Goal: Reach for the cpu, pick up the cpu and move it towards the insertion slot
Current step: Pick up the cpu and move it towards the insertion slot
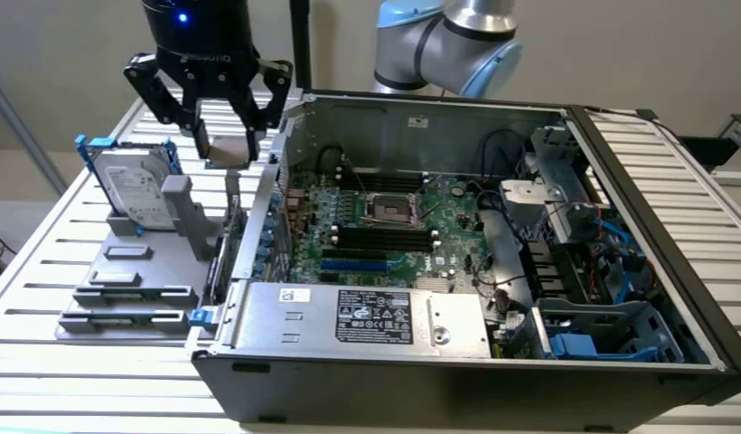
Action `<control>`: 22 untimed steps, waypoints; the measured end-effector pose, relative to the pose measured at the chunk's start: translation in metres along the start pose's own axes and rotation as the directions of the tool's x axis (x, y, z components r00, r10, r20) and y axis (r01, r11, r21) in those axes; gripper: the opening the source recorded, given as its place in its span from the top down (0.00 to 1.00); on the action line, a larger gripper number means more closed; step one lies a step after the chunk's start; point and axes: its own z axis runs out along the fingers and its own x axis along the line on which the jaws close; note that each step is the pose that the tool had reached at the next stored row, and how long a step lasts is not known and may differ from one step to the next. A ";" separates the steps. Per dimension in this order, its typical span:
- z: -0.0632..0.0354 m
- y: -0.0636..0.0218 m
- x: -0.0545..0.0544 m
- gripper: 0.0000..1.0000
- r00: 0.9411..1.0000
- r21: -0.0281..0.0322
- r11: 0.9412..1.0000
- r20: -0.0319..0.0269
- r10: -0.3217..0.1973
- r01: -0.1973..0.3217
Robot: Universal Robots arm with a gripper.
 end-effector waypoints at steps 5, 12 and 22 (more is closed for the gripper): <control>-0.0007 -0.0010 -0.021 0.46 1.000 -0.007 1.000 0.000 -0.003 0.003; -0.0015 -0.0023 -0.052 0.46 1.000 -0.014 1.000 0.000 -0.005 0.005; -0.0022 0.0023 -0.094 0.46 1.000 -0.014 1.000 -0.001 -0.005 0.005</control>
